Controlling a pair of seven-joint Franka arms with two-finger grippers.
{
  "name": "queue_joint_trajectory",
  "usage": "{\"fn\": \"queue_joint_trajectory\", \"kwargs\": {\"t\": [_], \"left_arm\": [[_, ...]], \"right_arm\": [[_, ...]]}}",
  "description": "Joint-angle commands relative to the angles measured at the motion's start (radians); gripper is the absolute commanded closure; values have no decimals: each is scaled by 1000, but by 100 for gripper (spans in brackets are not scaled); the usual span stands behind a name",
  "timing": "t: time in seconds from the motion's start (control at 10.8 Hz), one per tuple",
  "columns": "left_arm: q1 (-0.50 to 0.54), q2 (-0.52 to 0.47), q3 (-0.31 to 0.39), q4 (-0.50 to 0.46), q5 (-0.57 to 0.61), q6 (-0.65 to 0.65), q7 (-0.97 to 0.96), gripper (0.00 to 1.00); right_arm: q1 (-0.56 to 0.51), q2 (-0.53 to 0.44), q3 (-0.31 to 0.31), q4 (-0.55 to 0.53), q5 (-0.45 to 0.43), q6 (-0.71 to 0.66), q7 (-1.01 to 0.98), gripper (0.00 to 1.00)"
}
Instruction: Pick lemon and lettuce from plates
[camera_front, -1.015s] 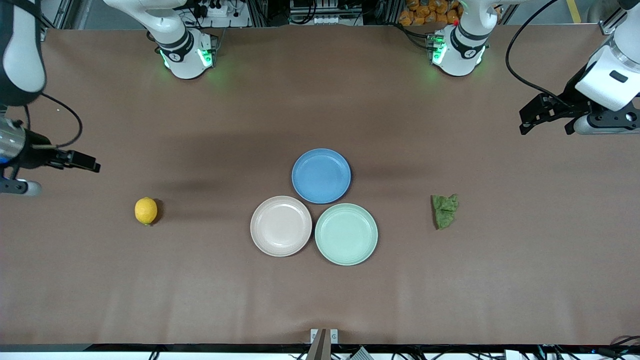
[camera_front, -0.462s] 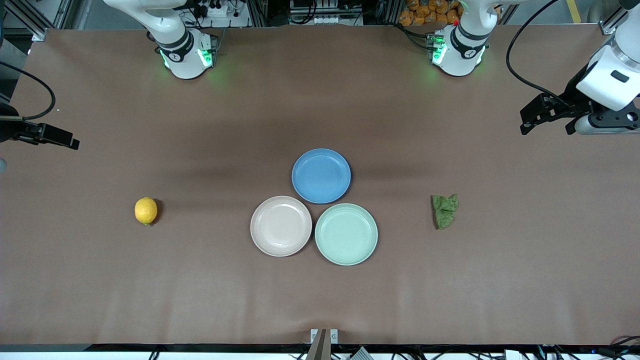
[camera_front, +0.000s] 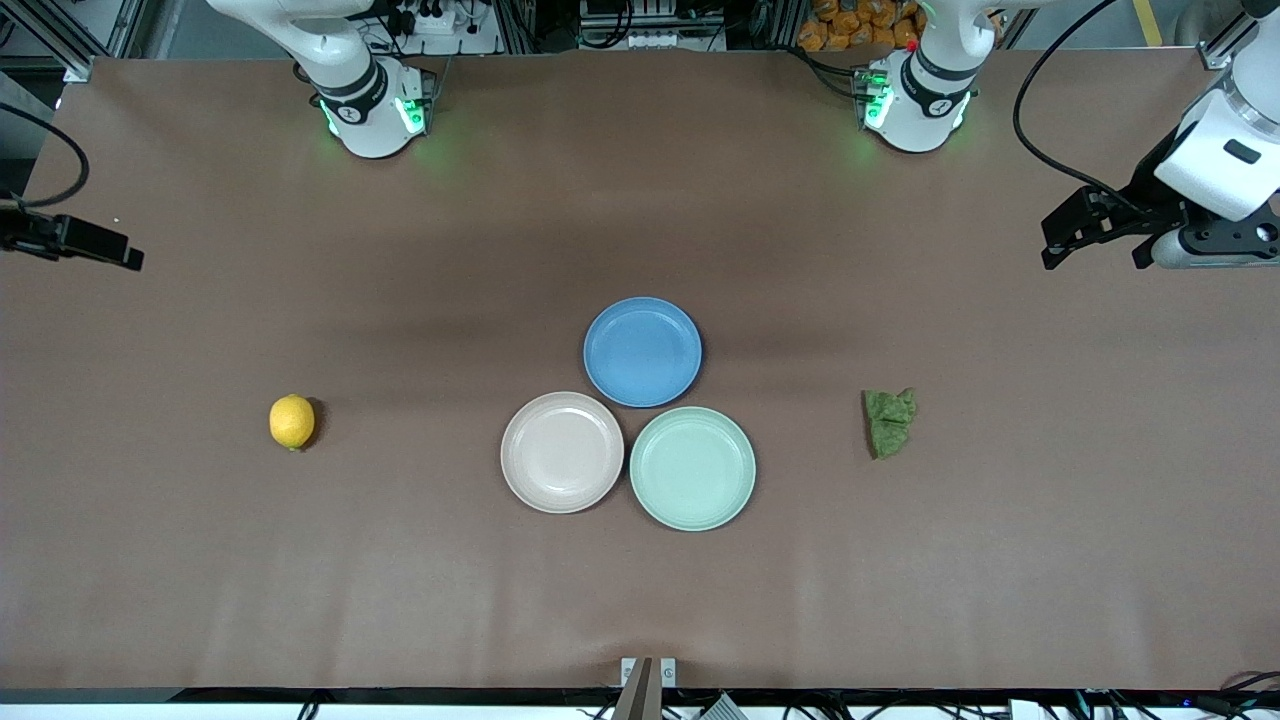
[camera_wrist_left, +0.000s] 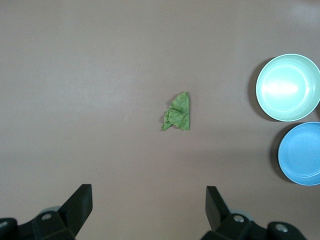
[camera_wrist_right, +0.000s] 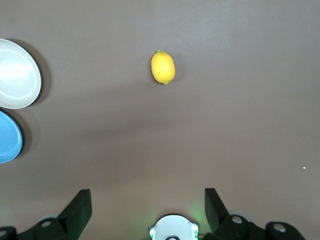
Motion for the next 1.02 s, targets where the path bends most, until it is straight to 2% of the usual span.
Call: {"fn": "queue_joint_trajectory", "kwargs": {"t": [0.0,0.46,0.92], "left_arm": [[6,-4,-3,9,16,-17,29,0],[6,-7,-5,0,5,-11,26,0],[6,-5,-5,-23,4,14,26,0]], "right_arm": [[-5,-17,8,30,-14,-40,20,0],[20,-15,22,29,-28,-23,101,0],[11,-10,19,-8,-26,70,90,0]]}}
